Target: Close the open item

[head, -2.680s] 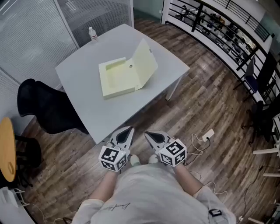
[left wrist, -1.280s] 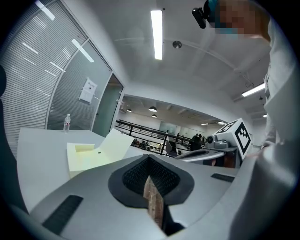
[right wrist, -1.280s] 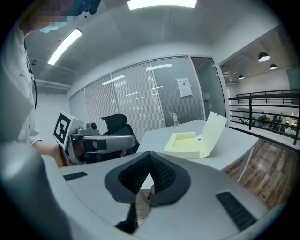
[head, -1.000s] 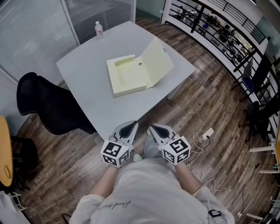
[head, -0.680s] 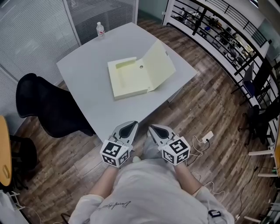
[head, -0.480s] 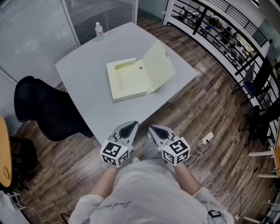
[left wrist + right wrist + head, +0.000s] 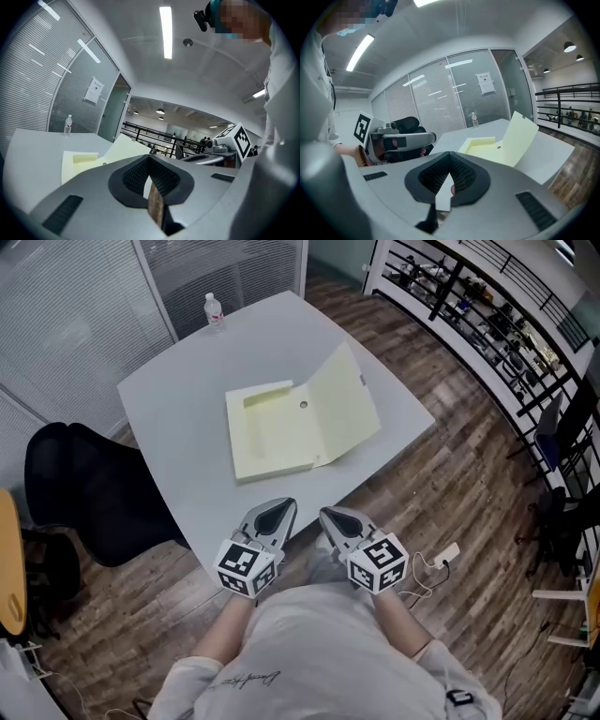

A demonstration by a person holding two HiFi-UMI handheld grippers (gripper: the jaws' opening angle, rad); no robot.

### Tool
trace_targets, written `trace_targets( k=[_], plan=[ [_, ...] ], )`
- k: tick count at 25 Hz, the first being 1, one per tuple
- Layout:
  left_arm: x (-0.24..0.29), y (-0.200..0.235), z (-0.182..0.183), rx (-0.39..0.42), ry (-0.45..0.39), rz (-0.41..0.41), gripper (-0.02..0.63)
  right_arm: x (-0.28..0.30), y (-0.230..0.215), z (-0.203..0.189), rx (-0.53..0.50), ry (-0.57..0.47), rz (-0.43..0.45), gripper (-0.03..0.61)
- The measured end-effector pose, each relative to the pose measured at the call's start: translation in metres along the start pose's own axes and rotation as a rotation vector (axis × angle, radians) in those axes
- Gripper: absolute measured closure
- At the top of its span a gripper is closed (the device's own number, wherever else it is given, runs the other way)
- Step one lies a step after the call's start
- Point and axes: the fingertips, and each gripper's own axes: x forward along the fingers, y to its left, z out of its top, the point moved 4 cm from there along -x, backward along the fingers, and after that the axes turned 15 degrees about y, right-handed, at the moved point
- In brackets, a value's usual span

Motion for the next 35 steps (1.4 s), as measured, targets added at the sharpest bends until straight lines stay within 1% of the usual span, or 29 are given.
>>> trace_targets(
  k=[4, 8, 12, 17, 22, 27, 30, 35],
  plan=[
    [0.030, 0.013, 0.018, -0.027, 0.004, 0.027, 0.605, 0.008, -0.031, 0.023, -0.030, 0.006, 0.027, 0.566],
    [0.058, 0.021, 0.037, -0.032, 0.000, 0.050, 0.606, 0.016, -0.062, 0.043, -0.051, 0.015, 0.059, 0.566],
    [0.085, 0.031, 0.051, -0.049, -0.004, 0.076, 0.606, 0.023, -0.088, 0.055, -0.073, 0.032, 0.084, 0.566],
    [0.112, 0.037, 0.067, -0.051, -0.010, 0.106, 0.606, 0.027, -0.115, 0.067, -0.091, 0.034, 0.107, 0.566],
    [0.122, 0.039, 0.075, -0.047, -0.003, 0.147, 0.606, 0.029, -0.135, 0.076, -0.091, 0.030, 0.129, 0.566],
    [0.125, 0.042, 0.076, -0.037, 0.015, 0.164, 0.606, 0.031, -0.143, 0.082, -0.081, 0.020, 0.137, 0.566],
    [0.125, 0.046, 0.081, -0.025, 0.019, 0.164, 0.606, 0.029, -0.148, 0.089, -0.071, 0.006, 0.122, 0.566],
    [0.124, 0.055, 0.086, -0.022, 0.028, 0.153, 0.606, 0.020, -0.164, 0.098, -0.034, -0.018, 0.073, 0.566]
  ],
)
